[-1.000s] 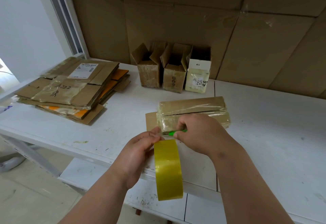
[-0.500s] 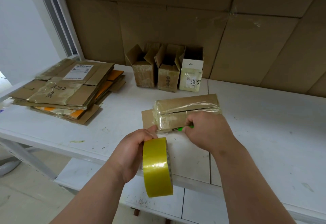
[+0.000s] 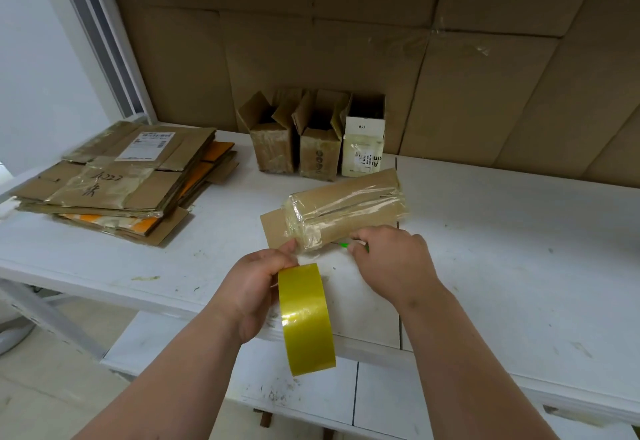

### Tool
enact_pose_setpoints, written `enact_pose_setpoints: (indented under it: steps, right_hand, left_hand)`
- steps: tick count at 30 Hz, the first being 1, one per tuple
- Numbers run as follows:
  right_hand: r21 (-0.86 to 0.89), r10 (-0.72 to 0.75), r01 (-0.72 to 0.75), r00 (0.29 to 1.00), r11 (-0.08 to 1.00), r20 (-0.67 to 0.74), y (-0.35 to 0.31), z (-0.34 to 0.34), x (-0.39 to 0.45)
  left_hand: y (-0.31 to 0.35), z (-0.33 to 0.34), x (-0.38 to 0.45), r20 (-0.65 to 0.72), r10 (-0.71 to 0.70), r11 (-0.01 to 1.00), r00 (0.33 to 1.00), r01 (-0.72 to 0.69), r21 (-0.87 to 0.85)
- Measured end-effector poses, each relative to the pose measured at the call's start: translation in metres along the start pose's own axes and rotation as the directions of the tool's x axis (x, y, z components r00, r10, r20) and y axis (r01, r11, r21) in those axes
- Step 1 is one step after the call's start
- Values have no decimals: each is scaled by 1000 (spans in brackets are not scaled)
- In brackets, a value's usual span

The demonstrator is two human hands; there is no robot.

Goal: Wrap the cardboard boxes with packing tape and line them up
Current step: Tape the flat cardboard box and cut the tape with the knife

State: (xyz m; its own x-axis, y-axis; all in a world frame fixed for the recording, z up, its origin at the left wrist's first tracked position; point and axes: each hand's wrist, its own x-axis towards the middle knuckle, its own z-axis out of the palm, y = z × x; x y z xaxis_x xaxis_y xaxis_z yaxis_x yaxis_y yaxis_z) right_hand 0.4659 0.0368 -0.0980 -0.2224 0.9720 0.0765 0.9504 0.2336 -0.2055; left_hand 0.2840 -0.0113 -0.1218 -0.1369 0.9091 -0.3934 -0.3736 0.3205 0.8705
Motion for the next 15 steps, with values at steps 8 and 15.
enact_pose_setpoints:
  steps: [8,15]
  right_hand:
    - [84,-34,30,998,996,46,2,5,-2]
    - [557,-88,41,994,829,58,1,-4,-3]
  left_hand:
    - [5,1,1,-31,23,999,999,-21,45]
    - [11,6,2,-56,76,983,996,-65,169]
